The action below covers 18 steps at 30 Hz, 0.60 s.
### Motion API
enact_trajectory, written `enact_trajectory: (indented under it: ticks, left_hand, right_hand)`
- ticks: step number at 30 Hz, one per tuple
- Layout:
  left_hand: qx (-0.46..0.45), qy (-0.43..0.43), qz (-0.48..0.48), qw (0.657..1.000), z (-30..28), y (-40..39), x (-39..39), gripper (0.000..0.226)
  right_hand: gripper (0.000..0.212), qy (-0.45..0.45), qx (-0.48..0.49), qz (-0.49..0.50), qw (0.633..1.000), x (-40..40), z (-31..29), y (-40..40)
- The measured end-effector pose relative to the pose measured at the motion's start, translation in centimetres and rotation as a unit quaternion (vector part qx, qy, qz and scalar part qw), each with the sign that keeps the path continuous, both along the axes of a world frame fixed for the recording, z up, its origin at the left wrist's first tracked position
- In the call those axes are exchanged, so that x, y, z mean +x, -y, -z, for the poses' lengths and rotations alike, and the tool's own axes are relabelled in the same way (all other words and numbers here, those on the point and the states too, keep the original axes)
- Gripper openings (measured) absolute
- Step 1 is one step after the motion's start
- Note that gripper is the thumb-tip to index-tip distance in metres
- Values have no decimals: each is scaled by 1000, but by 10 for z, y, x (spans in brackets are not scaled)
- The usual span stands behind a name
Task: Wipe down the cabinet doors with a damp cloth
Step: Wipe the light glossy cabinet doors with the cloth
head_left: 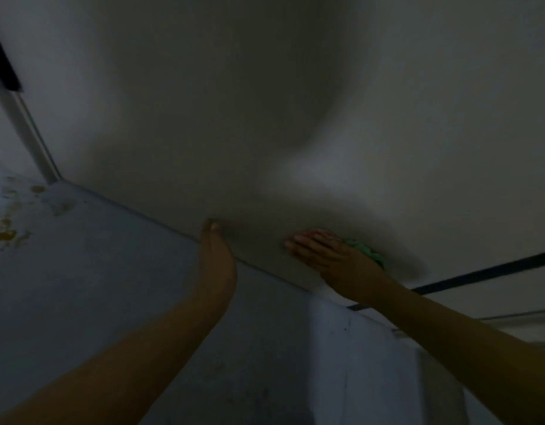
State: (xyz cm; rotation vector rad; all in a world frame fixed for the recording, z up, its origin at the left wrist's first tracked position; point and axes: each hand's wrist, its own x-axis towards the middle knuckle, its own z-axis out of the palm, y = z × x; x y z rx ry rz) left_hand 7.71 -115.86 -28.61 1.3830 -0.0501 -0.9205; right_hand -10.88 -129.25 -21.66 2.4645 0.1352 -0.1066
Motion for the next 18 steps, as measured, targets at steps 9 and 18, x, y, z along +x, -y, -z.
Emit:
enact_trajectory:
  ticks: [9, 18]
  left_hand:
    - [-9, -4, 0, 1000, -16, 16, -16, 106]
    - [36, 35, -17, 999, -11, 34, -38, 113]
  right_hand:
    - [55, -125, -17, 1, 992, 37, 35, -3]
    - [67, -100, -33, 13, 994, -78, 31, 19]
